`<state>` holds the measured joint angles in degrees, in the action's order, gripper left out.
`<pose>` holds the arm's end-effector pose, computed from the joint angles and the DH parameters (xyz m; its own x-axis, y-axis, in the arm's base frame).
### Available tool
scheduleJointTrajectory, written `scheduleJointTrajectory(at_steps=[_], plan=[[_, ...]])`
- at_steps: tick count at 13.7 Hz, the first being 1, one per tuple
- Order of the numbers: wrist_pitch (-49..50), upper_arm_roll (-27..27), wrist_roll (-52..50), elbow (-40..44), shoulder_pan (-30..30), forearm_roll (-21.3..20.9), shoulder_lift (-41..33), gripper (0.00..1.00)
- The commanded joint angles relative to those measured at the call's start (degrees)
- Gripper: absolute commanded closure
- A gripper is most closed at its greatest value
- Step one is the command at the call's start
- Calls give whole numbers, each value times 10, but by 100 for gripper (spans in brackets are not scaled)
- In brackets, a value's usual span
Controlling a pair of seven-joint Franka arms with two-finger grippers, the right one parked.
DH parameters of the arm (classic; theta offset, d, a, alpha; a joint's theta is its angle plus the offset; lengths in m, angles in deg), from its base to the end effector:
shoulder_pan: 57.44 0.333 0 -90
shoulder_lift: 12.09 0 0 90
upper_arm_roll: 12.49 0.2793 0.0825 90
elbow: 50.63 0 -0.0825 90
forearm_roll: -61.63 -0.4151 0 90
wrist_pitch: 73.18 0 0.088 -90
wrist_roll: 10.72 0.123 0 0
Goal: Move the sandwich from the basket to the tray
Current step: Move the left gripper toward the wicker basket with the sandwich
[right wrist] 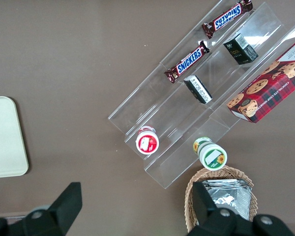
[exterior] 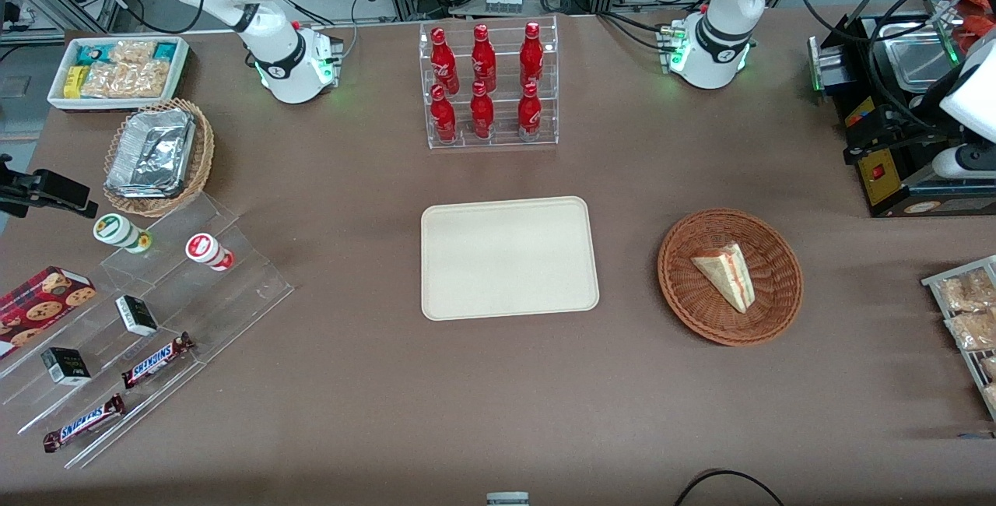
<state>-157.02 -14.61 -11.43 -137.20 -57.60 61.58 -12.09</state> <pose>0.5735 -0.0227 0.5924 0.9985 -0.0273 -0.0476 -0.0274 -0.9996 -0.0015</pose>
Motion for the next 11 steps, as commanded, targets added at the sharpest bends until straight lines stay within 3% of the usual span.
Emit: scheduleJointTrajectory(at_steps=[1, 3, 6, 11], plan=[[-3, -3, -8, -18, 1, -7, -10, 0], [-9, -4, -8, -25, -1, -10, -5, 0], [-95, -8, -37, -118, -2, -17, -11, 0], [-337, -44, -248, -303, -2, -28, -12, 0]])
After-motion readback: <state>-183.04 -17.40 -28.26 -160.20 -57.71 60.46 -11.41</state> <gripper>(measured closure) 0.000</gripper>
